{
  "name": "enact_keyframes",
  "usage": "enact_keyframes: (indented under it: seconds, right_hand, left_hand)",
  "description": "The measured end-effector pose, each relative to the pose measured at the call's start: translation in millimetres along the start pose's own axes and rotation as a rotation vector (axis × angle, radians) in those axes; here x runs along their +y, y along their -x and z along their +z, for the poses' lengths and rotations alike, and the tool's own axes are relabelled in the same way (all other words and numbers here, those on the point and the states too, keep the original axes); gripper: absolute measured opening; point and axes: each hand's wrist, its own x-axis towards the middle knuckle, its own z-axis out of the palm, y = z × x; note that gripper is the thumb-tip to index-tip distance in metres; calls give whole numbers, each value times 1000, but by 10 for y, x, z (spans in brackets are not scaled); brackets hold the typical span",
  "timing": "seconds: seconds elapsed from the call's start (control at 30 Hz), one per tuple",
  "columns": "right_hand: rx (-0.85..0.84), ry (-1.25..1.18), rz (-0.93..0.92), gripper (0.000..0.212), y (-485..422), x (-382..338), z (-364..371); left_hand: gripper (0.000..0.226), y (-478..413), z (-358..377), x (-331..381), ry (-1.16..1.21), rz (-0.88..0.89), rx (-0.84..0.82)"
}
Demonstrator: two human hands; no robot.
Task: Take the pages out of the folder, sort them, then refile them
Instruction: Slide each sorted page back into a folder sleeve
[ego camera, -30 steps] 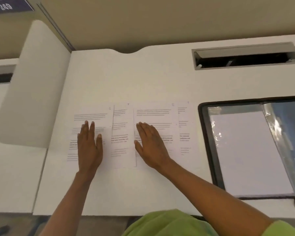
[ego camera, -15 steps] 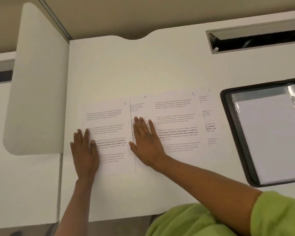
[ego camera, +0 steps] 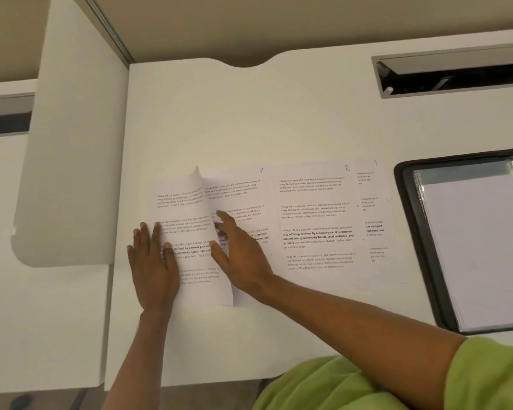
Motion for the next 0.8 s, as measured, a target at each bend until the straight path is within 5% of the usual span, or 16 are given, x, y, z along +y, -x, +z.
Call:
enact_keyframes:
  seconds: [0.17,0.5,0.7,0.8]
  right_hand:
    - [41,-211,181,48,-28,-89,47]
    - [68,-440,266,36,110,30,-480]
    - [31,-547,315,36,358,482,-1264]
    - [31,-566,327,34,533,799,-1755]
  left_hand:
    - [57,-3,-21,32,-14,-17,-19]
    - [54,44,-306,558,296,-160,101]
    - [49,25,-315,1266,456,-273,14]
    - [34,70,-180,1678,759,-461,-98]
